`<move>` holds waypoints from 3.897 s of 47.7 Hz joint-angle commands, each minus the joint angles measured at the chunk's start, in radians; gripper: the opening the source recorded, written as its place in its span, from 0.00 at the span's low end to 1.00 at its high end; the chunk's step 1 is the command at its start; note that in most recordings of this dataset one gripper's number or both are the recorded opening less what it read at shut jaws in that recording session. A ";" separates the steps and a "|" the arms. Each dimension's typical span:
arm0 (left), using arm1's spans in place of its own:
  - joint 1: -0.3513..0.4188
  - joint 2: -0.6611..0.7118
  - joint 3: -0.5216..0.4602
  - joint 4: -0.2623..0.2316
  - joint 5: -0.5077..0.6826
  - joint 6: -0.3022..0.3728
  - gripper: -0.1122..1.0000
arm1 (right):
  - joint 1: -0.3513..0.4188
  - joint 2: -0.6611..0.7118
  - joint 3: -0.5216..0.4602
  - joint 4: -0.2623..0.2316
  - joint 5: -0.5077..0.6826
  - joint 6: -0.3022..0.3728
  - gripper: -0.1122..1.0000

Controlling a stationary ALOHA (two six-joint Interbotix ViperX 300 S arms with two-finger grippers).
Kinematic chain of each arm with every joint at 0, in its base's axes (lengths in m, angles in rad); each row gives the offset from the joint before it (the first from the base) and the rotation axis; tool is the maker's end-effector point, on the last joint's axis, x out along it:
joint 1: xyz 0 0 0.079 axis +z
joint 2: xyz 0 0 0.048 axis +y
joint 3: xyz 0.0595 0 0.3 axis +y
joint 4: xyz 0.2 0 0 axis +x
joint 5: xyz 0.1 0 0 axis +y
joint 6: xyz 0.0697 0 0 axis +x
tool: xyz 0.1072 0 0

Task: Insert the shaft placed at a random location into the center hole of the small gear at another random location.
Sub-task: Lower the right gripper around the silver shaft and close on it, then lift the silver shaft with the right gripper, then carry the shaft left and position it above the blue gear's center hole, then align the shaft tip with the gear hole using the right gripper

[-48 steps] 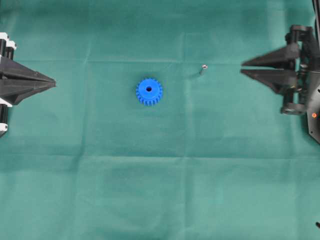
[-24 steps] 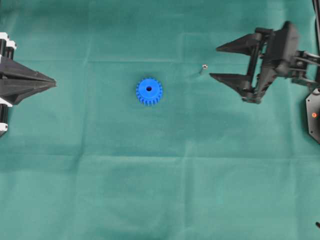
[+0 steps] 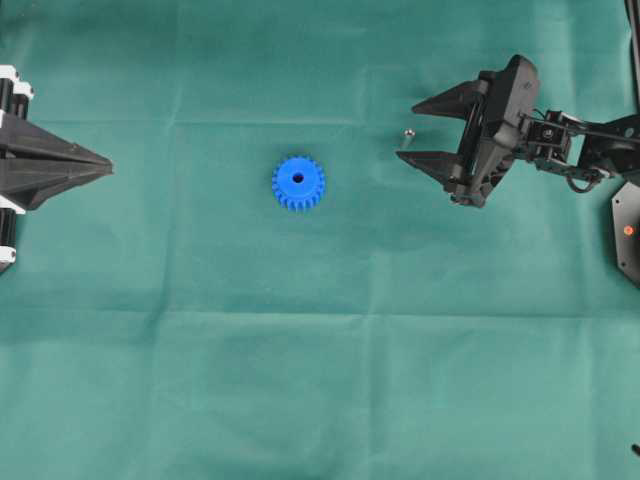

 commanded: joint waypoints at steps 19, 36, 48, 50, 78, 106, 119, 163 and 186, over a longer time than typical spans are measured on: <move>-0.002 0.008 -0.018 0.003 0.008 -0.002 0.10 | -0.006 0.002 -0.021 0.003 0.023 -0.014 0.54; -0.002 0.002 -0.018 0.003 0.021 -0.002 0.10 | -0.006 0.002 -0.031 0.003 0.043 -0.009 0.22; -0.002 0.002 -0.018 0.003 0.025 -0.003 0.10 | -0.006 -0.035 -0.038 0.003 0.057 -0.009 0.22; -0.002 0.002 -0.018 0.003 0.025 -0.003 0.10 | -0.008 -0.061 -0.037 0.003 0.075 -0.011 0.22; -0.002 0.000 -0.020 0.003 0.026 -0.003 0.10 | -0.006 -0.256 -0.049 -0.003 0.272 -0.014 0.22; -0.002 0.002 -0.018 0.003 0.028 -0.003 0.10 | 0.064 -0.166 -0.158 0.000 0.290 -0.009 0.22; -0.002 0.000 -0.020 0.003 0.026 -0.005 0.10 | 0.120 -0.052 -0.318 -0.002 0.364 -0.009 0.22; -0.002 0.000 -0.020 0.003 0.026 -0.006 0.10 | 0.184 0.069 -0.506 -0.003 0.434 -0.011 0.22; -0.002 0.002 -0.020 0.003 0.028 -0.006 0.10 | 0.184 0.095 -0.506 -0.006 0.439 -0.014 0.22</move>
